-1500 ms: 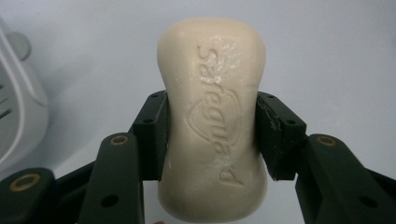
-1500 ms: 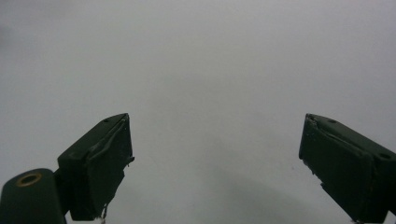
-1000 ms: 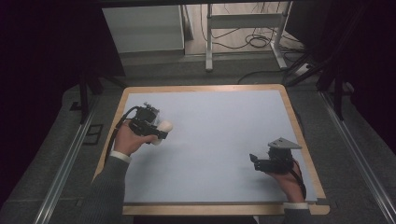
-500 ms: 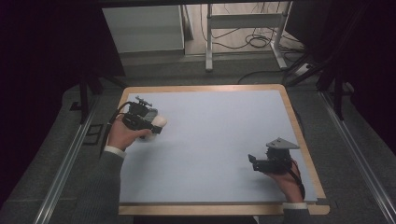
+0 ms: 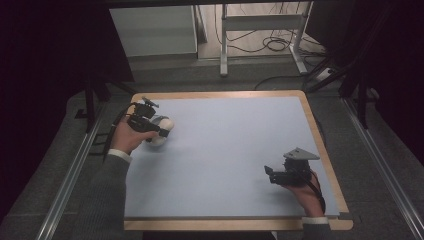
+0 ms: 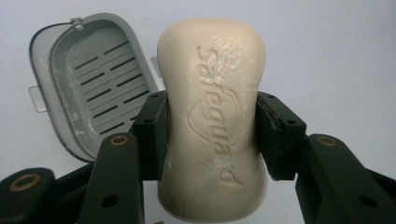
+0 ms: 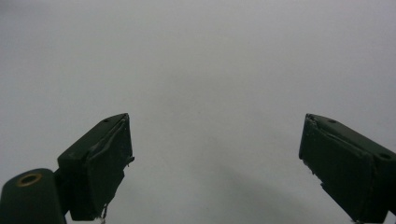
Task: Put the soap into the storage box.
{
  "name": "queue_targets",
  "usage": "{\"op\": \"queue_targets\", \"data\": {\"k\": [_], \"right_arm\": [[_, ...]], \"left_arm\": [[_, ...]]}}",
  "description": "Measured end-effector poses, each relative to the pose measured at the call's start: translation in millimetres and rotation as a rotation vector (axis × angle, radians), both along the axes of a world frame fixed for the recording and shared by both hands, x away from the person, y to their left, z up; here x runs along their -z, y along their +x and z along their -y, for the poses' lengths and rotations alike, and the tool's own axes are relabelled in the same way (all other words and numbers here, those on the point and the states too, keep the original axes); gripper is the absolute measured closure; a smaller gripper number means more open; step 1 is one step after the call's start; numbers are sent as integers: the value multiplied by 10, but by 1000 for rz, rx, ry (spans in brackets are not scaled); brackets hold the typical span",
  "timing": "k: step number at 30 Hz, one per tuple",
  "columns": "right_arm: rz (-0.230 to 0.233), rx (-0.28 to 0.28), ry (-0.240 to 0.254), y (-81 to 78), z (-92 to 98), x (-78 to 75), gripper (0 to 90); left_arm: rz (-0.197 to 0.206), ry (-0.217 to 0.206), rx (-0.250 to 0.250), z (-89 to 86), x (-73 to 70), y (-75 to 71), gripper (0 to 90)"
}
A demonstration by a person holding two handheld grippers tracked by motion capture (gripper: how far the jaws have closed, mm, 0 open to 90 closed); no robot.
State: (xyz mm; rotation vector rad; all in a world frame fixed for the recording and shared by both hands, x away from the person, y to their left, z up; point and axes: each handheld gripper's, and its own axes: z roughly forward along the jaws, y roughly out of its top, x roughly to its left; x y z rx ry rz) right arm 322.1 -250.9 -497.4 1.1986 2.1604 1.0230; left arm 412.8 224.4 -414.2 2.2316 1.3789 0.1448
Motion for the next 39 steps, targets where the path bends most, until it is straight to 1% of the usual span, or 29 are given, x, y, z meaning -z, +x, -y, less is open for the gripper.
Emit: {"op": "queue_targets", "data": {"k": [3,5,10,12,14,21,23,24,25,28,31,35,37,39], "right_arm": [[-1,6,3,1,16,-2,96],[-1,4,3,-3,12,-3,96],[-3,-1,-3,-2,-6,4,96],[-3,-1,-3,-2,-9,3,96],[-3,1,-3,1,-4,3,96],[-2,6,-2,6,10,2,96],[-5,6,-3,8,17,3,96],[-4,7,-3,9,20,4,96],[-3,9,-1,9,25,2,96],[-2,11,4,10,33,-3,96],[-5,10,-3,10,26,3,96],[-5,8,-2,8,29,2,96],[-8,8,-7,11,38,6,96],[-7,13,-4,11,46,7,96]], "left_arm": [[-7,-5,-16,-39,19,41,494],[-13,4,-22,-63,34,66,494],[-15,-3,-46,-118,73,115,494],[-1,-2,-54,-130,88,131,494],[-12,-9,-58,-142,112,157,494],[-21,-16,-96,-200,191,252,494],[-22,-8,-105,-202,211,270,494],[-16,-1,-110,-190,216,274,494],[-16,6,-106,-176,215,279,494],[-15,-4,-105,-153,230,298,494],[-24,2,-123,-173,278,339,494],[-47,-3,-135,-211,353,380,494],[-50,-7,-144,-229,385,399,494],[-45,0,-158,-234,418,413,494]]}}
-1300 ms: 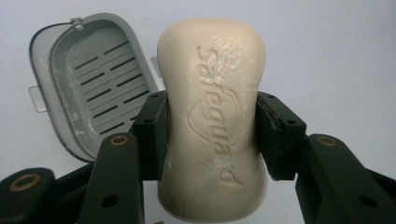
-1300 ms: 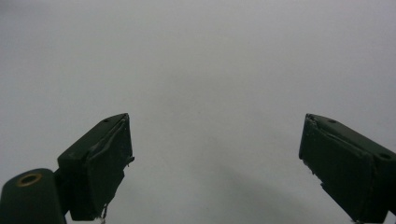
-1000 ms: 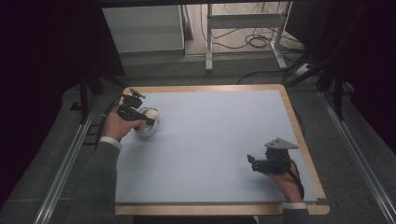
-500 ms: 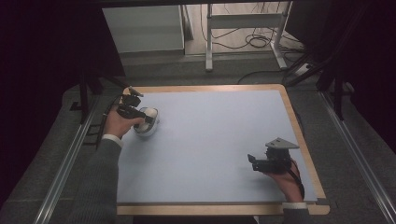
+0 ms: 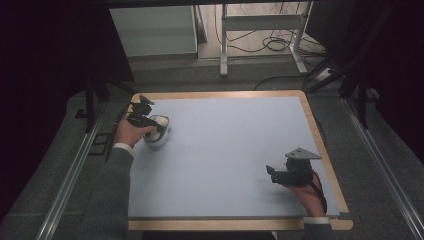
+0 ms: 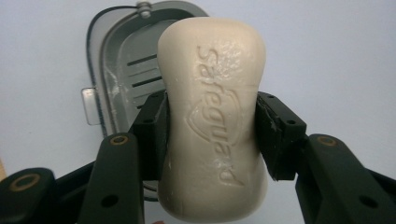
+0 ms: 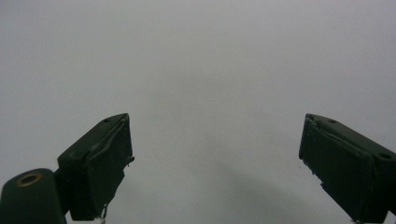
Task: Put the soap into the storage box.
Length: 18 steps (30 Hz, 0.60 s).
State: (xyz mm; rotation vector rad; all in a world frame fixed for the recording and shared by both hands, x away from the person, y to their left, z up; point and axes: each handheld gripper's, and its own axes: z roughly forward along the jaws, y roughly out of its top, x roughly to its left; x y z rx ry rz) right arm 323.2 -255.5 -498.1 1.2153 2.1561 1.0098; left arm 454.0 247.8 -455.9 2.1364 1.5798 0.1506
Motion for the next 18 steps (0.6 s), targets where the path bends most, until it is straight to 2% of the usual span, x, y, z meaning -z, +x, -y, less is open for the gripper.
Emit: {"op": "queue_targets", "data": {"k": [4,7,10,14,16,18], "right_arm": [[-3,2,-5,3,8,6,96],[-3,5,-7,7,7,15,96],[-6,1,-6,3,3,15,96],[-9,-2,-16,2,-12,26,96],[-6,-2,-20,-3,-14,21,96],[2,4,-15,-10,-6,8,96]], "left_arm": [[-5,16,-11,-9,59,23,493],[-1,13,-22,-10,91,29,493],[-5,50,-22,41,119,23,491],[40,11,-24,90,44,-20,423],[60,18,-18,130,-4,-51,388],[70,6,-2,153,-38,-81,375]]}}
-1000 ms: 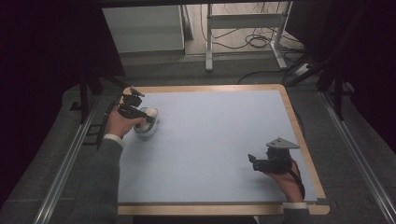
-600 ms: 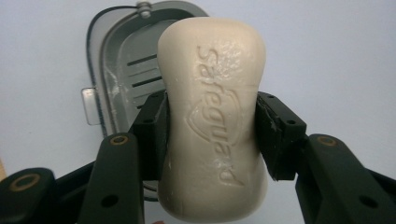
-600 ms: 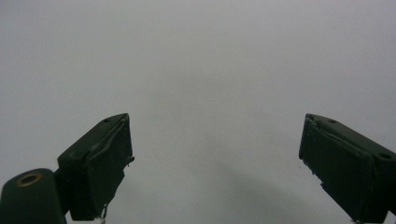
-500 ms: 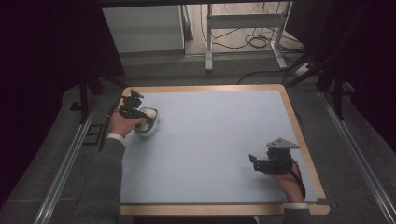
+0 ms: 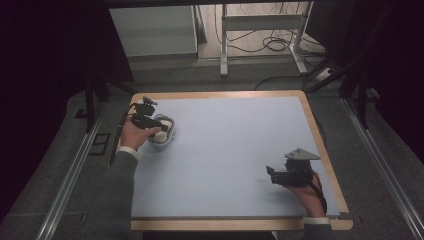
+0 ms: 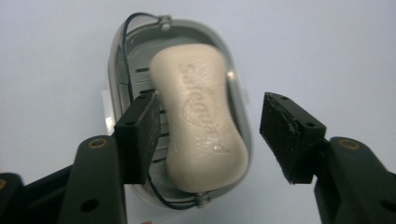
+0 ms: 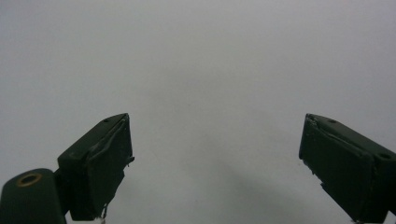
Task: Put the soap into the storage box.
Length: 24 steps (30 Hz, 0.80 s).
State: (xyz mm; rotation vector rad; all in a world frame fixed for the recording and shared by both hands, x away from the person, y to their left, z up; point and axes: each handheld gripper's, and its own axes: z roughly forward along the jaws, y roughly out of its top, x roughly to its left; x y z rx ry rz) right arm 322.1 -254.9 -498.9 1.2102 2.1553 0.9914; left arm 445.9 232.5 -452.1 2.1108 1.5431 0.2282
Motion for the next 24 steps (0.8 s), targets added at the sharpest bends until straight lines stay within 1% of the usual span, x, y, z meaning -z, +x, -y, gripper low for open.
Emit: {"op": "queue_targets", "data": {"k": [2,4,6,8,12,14,16,19,21,24], "right_arm": [[7,6,-1,-3,19,-15,96],[10,10,3,-6,27,-20,96],[11,9,3,-10,25,-25,96],[12,7,2,-12,20,-24,96],[11,9,-3,-19,24,-21,96],[13,11,0,-27,31,-23,96],[14,15,0,-32,41,-25,96],[13,18,-2,-31,45,-26,96],[13,18,-3,-30,43,-24,96],[12,16,-4,-30,34,-22,96]], "left_arm": [[6,2,13,24,-11,-30,359],[10,-4,19,39,-19,-58,343],[40,-10,27,55,-40,-105,339],[65,-25,38,77,-65,-165,339],[85,-41,71,124,-57,-263,336],[88,-42,89,145,-36,-307,336],[89,-34,105,180,-1,-361,337],[95,-43,129,218,55,-444,336],[103,-58,138,223,94,-501,335],[140,-65,141,237,161,-610,338]]}}
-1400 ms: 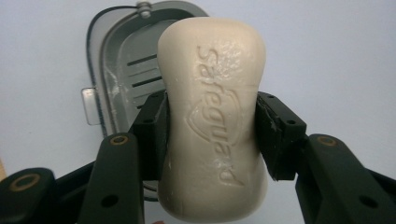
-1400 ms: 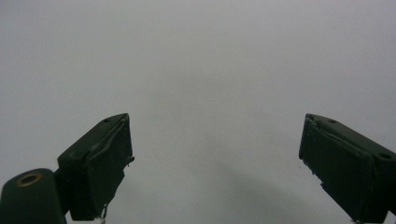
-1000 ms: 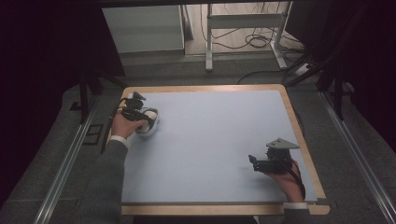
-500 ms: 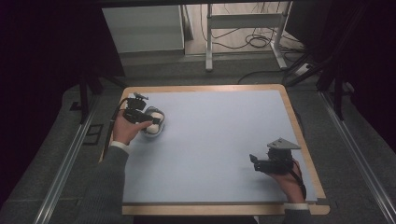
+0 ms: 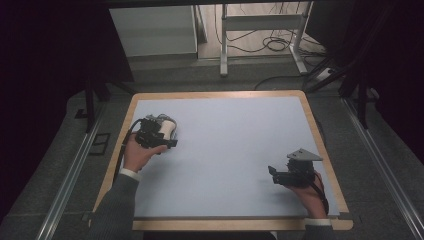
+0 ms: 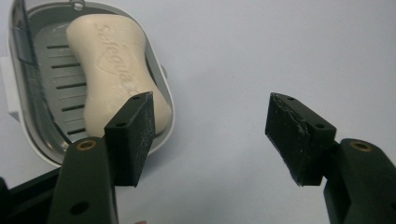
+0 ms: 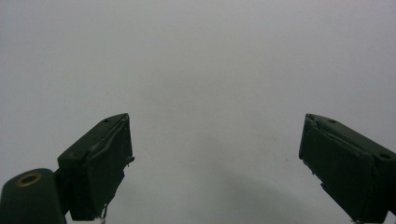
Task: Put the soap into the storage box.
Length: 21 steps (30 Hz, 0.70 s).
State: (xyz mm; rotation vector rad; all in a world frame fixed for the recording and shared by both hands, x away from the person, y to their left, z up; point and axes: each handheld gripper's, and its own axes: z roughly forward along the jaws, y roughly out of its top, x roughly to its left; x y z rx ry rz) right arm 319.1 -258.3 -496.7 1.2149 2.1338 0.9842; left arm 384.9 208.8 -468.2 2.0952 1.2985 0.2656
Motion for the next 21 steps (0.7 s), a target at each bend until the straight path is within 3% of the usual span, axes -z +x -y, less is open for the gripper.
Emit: {"op": "queue_targets", "data": {"k": [9,15,21], "right_arm": [[-2,8,0,-2,21,-3,96],[-3,7,-4,0,14,3,96],[0,9,-8,-5,26,-7,96]], "left_arm": [[17,-24,40,-4,194,-336,327],[6,-61,64,-35,328,-558,307],[-2,-59,69,-34,439,-644,299]]}}
